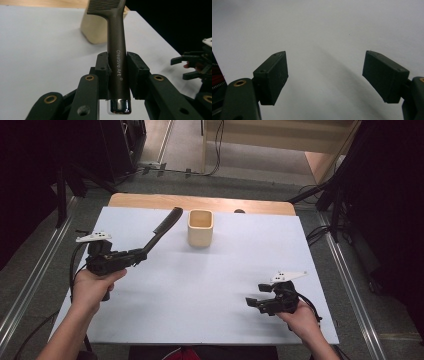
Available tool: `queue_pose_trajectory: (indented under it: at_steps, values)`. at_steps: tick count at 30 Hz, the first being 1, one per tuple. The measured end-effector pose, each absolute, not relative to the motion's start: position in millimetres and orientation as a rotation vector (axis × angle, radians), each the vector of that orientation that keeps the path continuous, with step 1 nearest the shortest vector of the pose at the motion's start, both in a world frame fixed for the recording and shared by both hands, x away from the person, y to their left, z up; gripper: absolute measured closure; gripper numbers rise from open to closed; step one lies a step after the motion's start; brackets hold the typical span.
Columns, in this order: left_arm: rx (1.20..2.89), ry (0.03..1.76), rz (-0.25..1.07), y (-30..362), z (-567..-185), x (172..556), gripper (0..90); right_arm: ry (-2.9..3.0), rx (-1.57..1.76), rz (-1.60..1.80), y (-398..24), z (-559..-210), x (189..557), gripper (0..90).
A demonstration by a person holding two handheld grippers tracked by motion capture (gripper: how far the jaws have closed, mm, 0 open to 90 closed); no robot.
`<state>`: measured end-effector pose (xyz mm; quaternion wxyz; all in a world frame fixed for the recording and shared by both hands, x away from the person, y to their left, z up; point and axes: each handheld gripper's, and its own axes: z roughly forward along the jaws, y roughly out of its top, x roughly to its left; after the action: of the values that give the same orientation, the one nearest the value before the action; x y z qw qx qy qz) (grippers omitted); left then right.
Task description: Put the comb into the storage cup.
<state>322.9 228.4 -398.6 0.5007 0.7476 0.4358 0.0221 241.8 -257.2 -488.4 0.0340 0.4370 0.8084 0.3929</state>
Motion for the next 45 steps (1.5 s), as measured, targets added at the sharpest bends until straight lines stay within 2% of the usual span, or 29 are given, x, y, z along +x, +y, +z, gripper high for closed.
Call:
queue_pose_trajectory:
  at_steps: [23,45]
  values:
    - [1.839,0.896,-0.031,135,-388,338,73.6,2.364,1.464,1.269,-259,-473,236,18.2]
    - [1.824,0.868,-0.069,61,-413,339,73.5,2.24,1.539,1.233,-244,-446,244,19.5]
